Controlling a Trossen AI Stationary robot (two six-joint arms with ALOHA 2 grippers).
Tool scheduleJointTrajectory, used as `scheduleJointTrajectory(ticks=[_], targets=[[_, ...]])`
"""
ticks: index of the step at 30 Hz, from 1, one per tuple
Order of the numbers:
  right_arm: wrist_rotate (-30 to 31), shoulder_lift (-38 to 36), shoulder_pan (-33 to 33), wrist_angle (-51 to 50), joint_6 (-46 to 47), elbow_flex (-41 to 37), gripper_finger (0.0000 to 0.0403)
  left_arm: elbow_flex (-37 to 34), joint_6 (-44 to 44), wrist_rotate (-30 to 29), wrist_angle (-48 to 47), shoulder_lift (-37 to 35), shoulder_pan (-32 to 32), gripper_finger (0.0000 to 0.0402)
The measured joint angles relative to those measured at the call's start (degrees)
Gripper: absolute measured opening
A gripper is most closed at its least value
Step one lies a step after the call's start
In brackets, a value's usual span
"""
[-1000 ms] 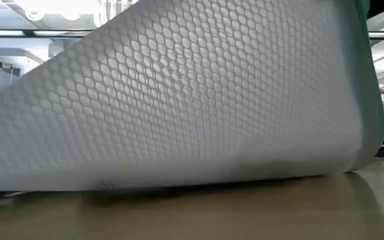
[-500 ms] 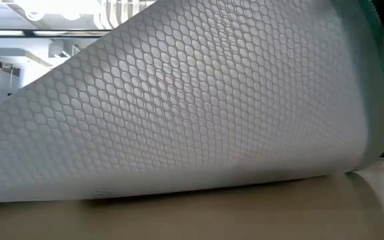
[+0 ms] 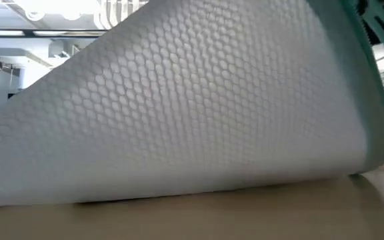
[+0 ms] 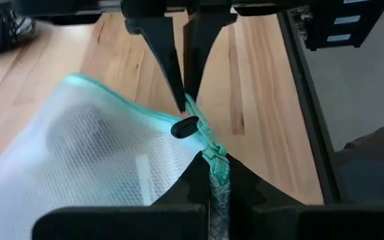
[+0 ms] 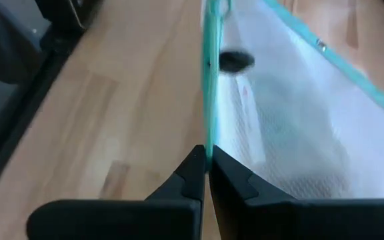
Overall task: Unpack backpack
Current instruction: Close the green zip bag
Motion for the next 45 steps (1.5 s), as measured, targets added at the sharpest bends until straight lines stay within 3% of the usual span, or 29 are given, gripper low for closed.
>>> scheduleJointTrajectory(ticks=[9,18,28,34,39,45], targets=[[-2.01,0.22,0.27,-4.91,4.76,-2.10,0.0000,0.02,-1.64,-0.05,-0.13,0.17,-0.77,0.0000],[-1.33,-0.33,0.66,10.22,-6.06,1.44,0.0004,-0.05,-1.62,-0.06,1.35,0.17,-0.90,0.0000],[-1.39,-0.11,-1.47,22.60,-15.09,1.52,0.0131,-3.53,1.16,3.00,8.78,0.17,-1.05,0.0000],[-6.90,1.47,-4.26,23.47,-13.64,1.52,0.0160,-4.04,2.72,2.56,10.49,0.17,-1.03,0.0000],[-10.79,1.84,-5.50,24.64,-11.80,1.52,0.0132,-4.06,3.09,2.34,11.15,0.17,-1.01,0.0000],[-14.00,1.84,-5.50,24.25,-11.31,1.58,0.0016,-4.20,2.48,2.64,10.95,0.17,-1.03,0.0000]])
